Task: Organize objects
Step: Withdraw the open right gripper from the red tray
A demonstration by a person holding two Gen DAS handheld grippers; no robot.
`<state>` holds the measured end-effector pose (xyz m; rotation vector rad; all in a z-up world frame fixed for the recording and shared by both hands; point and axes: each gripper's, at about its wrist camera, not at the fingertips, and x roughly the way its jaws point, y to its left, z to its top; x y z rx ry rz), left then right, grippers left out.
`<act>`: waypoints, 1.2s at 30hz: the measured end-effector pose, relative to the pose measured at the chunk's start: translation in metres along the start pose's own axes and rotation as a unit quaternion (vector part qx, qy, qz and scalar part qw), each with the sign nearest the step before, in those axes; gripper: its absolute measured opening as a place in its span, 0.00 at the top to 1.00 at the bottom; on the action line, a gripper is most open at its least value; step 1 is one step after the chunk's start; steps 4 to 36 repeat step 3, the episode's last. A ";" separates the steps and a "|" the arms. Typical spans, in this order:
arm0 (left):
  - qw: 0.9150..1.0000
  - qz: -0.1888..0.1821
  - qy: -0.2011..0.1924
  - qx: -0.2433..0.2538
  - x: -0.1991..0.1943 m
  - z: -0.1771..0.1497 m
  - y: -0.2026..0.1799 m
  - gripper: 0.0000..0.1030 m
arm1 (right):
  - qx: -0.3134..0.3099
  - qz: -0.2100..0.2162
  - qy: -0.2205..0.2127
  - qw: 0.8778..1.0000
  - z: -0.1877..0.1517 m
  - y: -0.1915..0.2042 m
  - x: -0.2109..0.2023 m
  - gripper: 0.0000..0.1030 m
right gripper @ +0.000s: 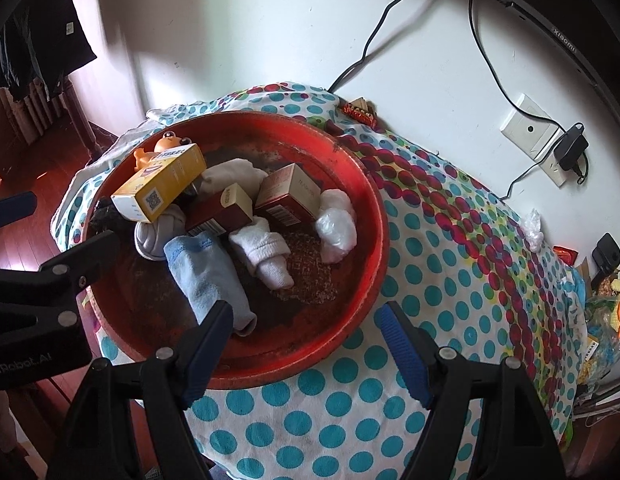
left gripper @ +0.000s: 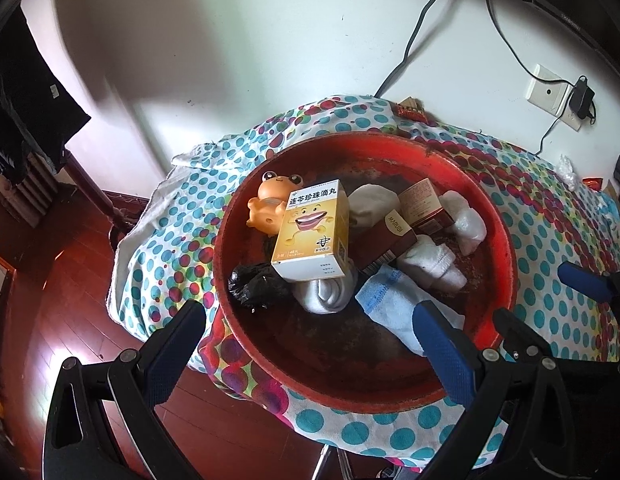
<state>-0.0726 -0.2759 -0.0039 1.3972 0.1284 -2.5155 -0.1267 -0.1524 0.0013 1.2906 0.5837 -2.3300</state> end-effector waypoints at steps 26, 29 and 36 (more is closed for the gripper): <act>1.000 0.001 0.001 0.001 0.000 0.001 -0.001 0.00 | 0.001 -0.002 0.001 1.000 -0.001 0.000 0.000 0.24; 1.000 0.001 0.001 0.001 0.000 0.001 -0.001 0.00 | 0.001 -0.002 0.001 1.000 -0.001 0.000 0.000 0.24; 1.000 0.001 0.001 0.001 0.000 0.001 -0.001 0.00 | 0.001 -0.002 0.001 1.000 -0.001 0.000 0.000 0.24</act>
